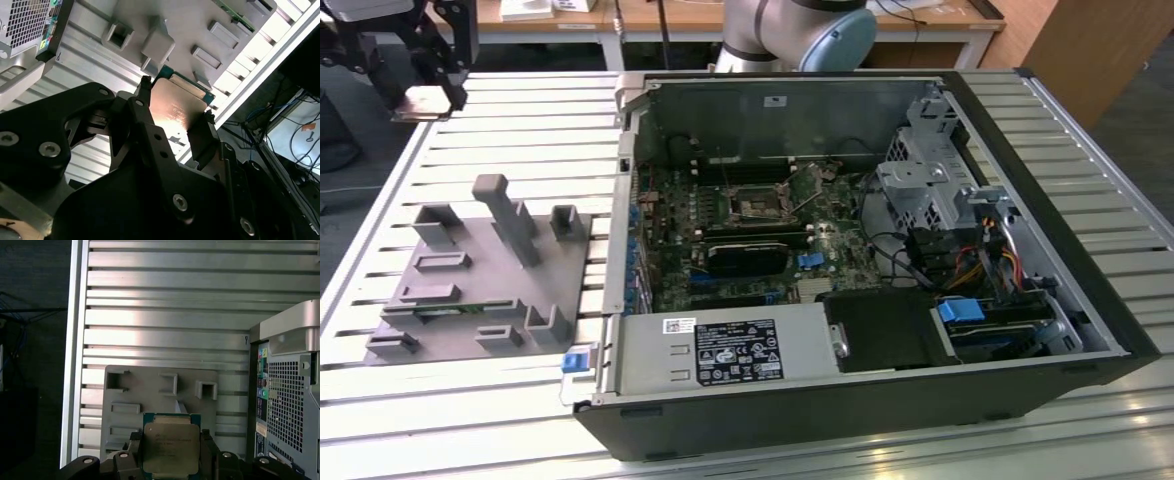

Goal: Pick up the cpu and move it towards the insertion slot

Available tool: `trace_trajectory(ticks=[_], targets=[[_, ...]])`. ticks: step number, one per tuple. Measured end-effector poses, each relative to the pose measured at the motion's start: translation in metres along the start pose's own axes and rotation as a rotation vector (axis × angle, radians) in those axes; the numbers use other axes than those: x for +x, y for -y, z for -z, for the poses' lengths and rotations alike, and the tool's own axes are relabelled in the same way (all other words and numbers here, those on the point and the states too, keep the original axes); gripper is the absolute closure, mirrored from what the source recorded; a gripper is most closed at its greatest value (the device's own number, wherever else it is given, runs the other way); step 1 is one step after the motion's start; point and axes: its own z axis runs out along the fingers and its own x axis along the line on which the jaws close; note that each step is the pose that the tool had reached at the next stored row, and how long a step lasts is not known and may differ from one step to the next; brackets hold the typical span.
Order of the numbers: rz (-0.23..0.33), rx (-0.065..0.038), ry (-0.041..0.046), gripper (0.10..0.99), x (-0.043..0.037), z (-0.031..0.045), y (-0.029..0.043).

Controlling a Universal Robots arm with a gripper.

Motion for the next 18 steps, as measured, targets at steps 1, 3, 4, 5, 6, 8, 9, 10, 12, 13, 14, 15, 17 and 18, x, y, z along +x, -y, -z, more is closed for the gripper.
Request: trace_trajectory(ticks=[1,3,4,5,6,8,9,10,12,13,14,15,17,18], targets=[[0.0,0.0,0.0,0.541,-0.0012,0.0001,0.0],[0.0,0.0,0.0001,0.541,-0.0035,0.0002,0.0001],[0.0,0.0,0.0001,0.541,-0.0046,0.0002,0.0001],[0.0,0.0,0.0,0.541,-0.0057,0.0003,0.0001],[0.0,0.0,0.0001,0.541,-0.0068,0.0003,0.0001],[0.0,0.0,0.0001,0.541,-0.0085,0.0004,0.0002],[0.0,0.0,0.0,0.541,-0.0093,0.0004,0.0002],[0.0,0.0,0.0001,0.541,-0.01,0.0005,0.0002],[0.0,0.0,0.0,0.541,-0.0116,0.0006,0.0002],[0.0,0.0,0.0,0.541,-0.0123,0.0006,0.0003],[0.0,0.0,0.0,0.541,-0.013,0.0006,0.0003],[0.0,0.0,0.0,0.541,-0.0138,0.0007,0.0003],[0.0,0.0,0.0,0.541,-0.0153,0.0008,0.0003],[0.0,0.0,0.0,0.541,-0.0163,0.0008,0.0003]])
